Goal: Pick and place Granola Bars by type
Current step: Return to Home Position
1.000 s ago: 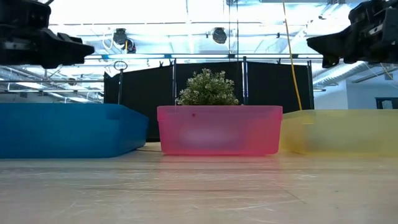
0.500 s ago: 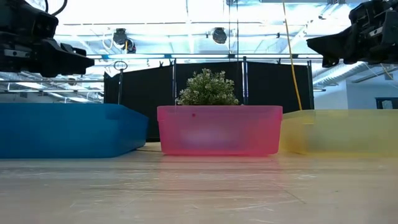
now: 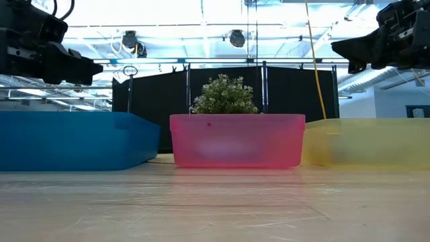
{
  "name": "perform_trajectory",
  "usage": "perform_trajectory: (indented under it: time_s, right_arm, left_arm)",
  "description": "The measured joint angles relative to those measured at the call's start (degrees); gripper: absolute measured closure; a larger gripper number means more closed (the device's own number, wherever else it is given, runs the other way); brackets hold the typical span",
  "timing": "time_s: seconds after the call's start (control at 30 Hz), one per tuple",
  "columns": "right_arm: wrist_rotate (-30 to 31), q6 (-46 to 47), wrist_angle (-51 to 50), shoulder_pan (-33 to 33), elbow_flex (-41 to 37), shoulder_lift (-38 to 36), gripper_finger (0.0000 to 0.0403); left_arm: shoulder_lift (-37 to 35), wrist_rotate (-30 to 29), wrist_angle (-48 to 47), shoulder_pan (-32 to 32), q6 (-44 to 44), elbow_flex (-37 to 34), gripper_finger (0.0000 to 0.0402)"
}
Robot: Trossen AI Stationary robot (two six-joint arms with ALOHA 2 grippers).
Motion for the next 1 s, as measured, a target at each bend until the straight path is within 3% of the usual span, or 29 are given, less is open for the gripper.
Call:
perform_trajectory:
  time_s: [1.0]
  right_arm:
    - [0.1,0.0,-0.4,0.0,0.0,0.0,0.0403]
  left_arm:
    - [0.0,-0.1,0.3,0.0,-2.5,0.0,0.0387]
